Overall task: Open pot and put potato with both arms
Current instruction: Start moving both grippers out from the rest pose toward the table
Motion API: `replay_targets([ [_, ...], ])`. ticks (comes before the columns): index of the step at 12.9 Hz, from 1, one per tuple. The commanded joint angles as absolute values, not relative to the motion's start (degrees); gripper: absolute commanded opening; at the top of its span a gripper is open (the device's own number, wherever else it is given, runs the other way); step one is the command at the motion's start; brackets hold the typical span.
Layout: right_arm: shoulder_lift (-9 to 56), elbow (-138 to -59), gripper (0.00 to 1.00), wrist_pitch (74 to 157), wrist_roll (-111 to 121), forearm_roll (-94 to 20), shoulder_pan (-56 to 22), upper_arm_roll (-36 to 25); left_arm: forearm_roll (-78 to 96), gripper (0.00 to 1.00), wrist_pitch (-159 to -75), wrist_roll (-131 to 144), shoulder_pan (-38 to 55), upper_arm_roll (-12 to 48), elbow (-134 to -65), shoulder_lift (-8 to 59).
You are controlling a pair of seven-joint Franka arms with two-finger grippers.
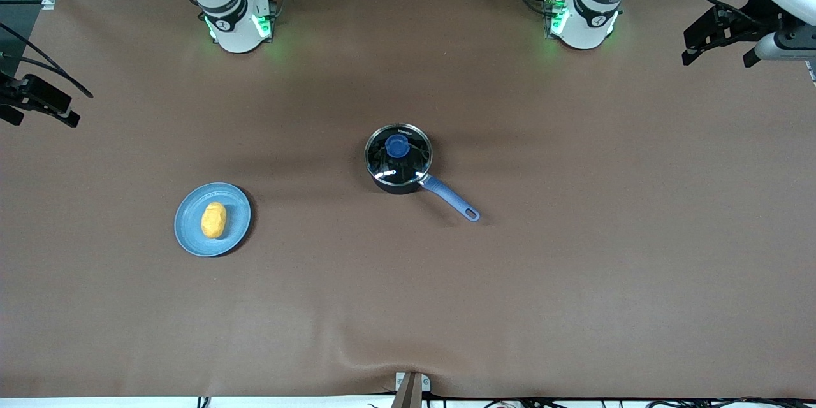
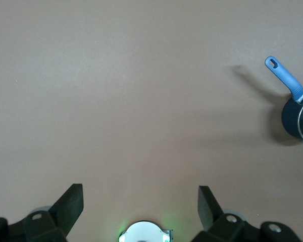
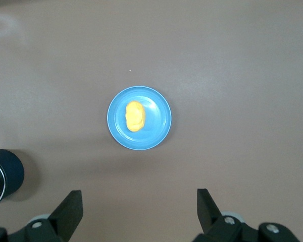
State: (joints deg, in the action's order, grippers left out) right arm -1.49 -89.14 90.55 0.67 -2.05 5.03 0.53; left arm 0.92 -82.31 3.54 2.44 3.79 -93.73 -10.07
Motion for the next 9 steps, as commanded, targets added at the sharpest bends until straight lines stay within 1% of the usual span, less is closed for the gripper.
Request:
replay_targets([
  [1,-2.11,-88.6,1.0,90.18,0.18,-3.16,5.89,1.32,1.5,1.0,-82.53,3.43,2.2,3.95,-93.08,-10.11],
  [3,-2.02,-88.33,1.0,89.39,0.53,-3.16,5.8,1.41,1.67,1.0,-82.44,2.99,2.29,3.96,-91.15,-8.8],
  [7,-0.62,-88.94,1.0,89.12,0.53,-3.08,5.19,1.41,2.2,1.0,-82.44,2.81,2.72,4.31,-90.7,-8.79],
  [8,0.6,-89.03,1.0,89.3,0.18,-3.08,4.58,1.49,2.2,1.0,-82.44,2.81,2.9,4.48,-90.7,-8.7],
  [9,3.14,-89.12,1.0,89.82,0.18,-3.34,3.87,1.58,2.2,1.0,-82.44,3.33,2.9,5.35,-90.79,-8.7],
])
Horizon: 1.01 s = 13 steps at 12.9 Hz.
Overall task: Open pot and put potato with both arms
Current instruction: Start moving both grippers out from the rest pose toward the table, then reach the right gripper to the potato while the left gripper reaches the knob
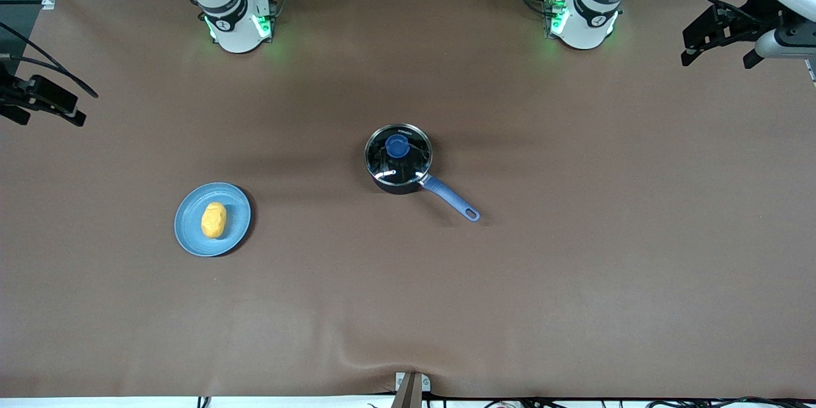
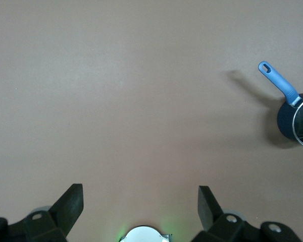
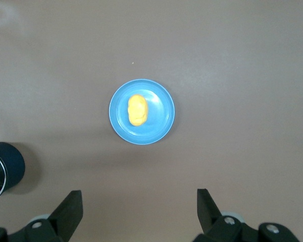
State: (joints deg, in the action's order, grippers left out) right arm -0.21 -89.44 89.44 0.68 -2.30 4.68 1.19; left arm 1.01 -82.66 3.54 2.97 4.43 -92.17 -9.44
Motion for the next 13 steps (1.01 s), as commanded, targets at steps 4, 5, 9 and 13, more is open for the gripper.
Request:
replay_targets([
  [4,12.99,-90.25,1.0,97.44,-0.26,-4.04,4.39,1.41,3.24,1.0,-83.92,5.44,3.16,10.36,-90.7,-7.04],
  [5,14.83,-91.22,1.0,99.73,-0.26,-4.04,4.39,1.41,4.99,1.0,-85.68,8.67,3.16,11.94,-90.7,-5.2],
  [9,24.67,-92.99,1.0,108.53,-0.26,-6.06,4.48,1.41,5.19,1.0,-96.13,21.06,3.25,23.96,-90.79,2.26],
  [13,32.24,-92.99,1.0,113.8,-0.26,-8.52,3.87,1.49,-4.26,1.0,-103.35,39.43,9.9,31.02,-90.7,10.96],
])
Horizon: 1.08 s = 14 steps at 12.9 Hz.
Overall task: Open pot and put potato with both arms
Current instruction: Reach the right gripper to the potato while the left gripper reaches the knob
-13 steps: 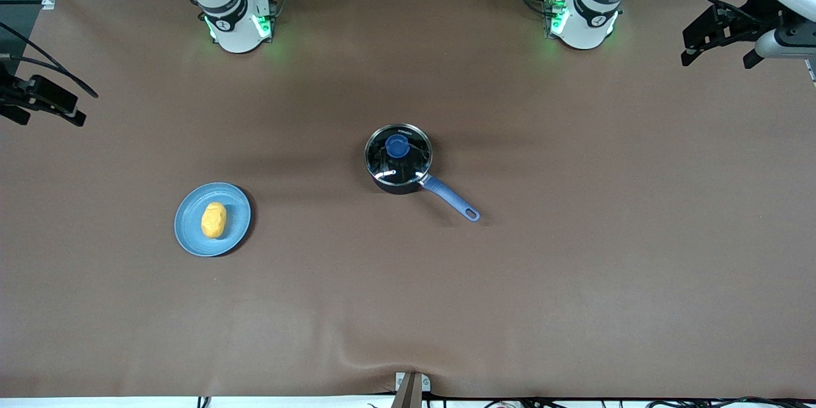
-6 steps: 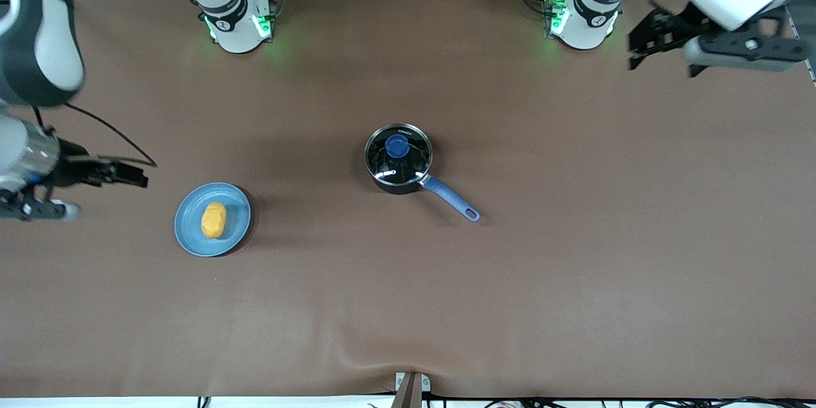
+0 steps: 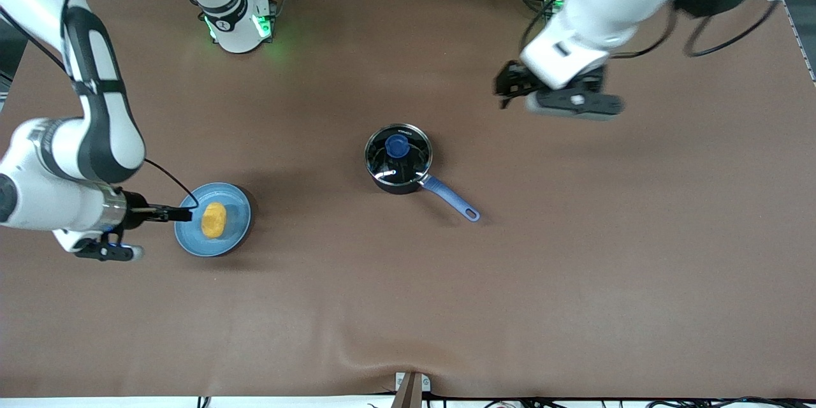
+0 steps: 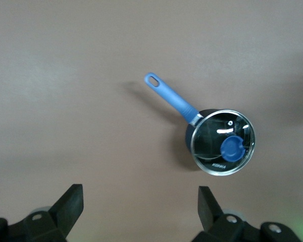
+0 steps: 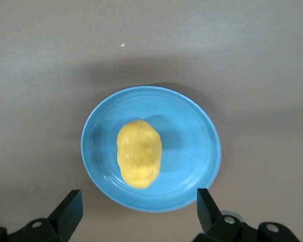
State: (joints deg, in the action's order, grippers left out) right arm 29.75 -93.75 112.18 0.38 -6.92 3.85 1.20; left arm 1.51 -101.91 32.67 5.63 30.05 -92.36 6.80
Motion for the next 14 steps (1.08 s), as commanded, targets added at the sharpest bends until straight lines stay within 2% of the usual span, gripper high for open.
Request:
replay_targets([
  [1,33.82,-93.25,1.0,115.47,-0.26,-8.7,3.95,1.49,-7.79,1.0,-104.93,42.77,13.93,31.03,-90.18,14.03],
  [4,35.86,-96.58,1.0,121.72,-0.18,-9.32,3.08,1.49,-10.89,1.0,-106.43,54.12,20.99,30.85,-86.06,22.56],
  [6,36.21,-96.94,1.0,121.82,-0.26,-9.93,3.07,1.49,-15.01,1.0,-107.66,56.15,25.65,29.89,-84.47,26.35],
  [10,36.65,-98.52,1.0,121.73,-0.26,-10.46,2.99,1.49,-20.28,1.0,-116.09,74.4,28.73,29.71,-84.29,33.64],
  [13,36.65,-98.61,1.0,121.2,-0.26,-10.46,3.16,1.49,-24.86,1.0,-116.63,86.46,32.25,28.75,-83.41,37.96],
  [14,36.65,-98.61,0.91,121.2,-0.26,-10.46,3.08,1.49,-25.13,1.0,-116.63,86.83,32.52,28.65,-83.32,38.66],
])
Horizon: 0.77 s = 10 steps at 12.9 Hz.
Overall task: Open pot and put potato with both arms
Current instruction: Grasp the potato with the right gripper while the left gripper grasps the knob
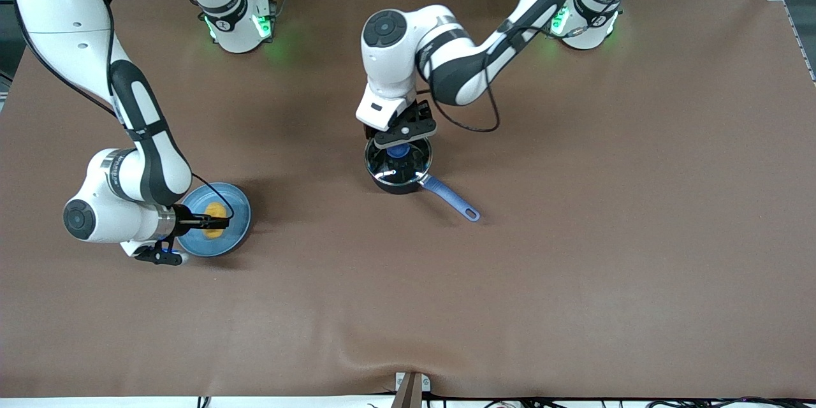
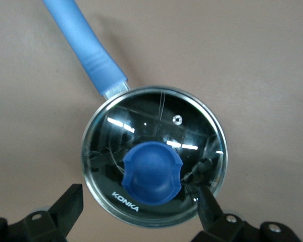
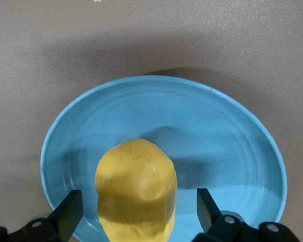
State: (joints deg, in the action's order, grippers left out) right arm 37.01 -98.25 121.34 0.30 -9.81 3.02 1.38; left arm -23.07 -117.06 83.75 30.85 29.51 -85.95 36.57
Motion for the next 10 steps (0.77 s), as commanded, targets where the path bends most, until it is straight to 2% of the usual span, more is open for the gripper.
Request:
replay_targets([
  [1,36.65,-98.61,0.76,121.2,-0.26,-10.46,3.08,1.49,-25.05,1.0,-116.72,86.84,32.52,28.65,-83.32,38.85],
  [3,36.65,-98.61,0.46,121.11,0.26,-10.46,3.16,1.49,-25.22,1.0,-117.16,85.79,32.43,28.57,-83.41,39.64],
  [6,36.65,-98.44,0.24,120.41,0.53,-10.46,3.43,1.49,-25.22,1.0,-118.03,83.51,31.9,28.56,-83.32,40.43],
  [7,36.56,-98.26,0.2,120.32,0.53,-10.46,3.43,1.49,-25.14,1.0,-118.12,83.15,31.99,27.87,-83.41,40.52],
  [10,33.85,-97.74,0.2,119.28,0.53,-10.37,2.81,1.49,-24.44,1.0,-118.56,81.13,31.91,27.51,-83.32,40.43],
])
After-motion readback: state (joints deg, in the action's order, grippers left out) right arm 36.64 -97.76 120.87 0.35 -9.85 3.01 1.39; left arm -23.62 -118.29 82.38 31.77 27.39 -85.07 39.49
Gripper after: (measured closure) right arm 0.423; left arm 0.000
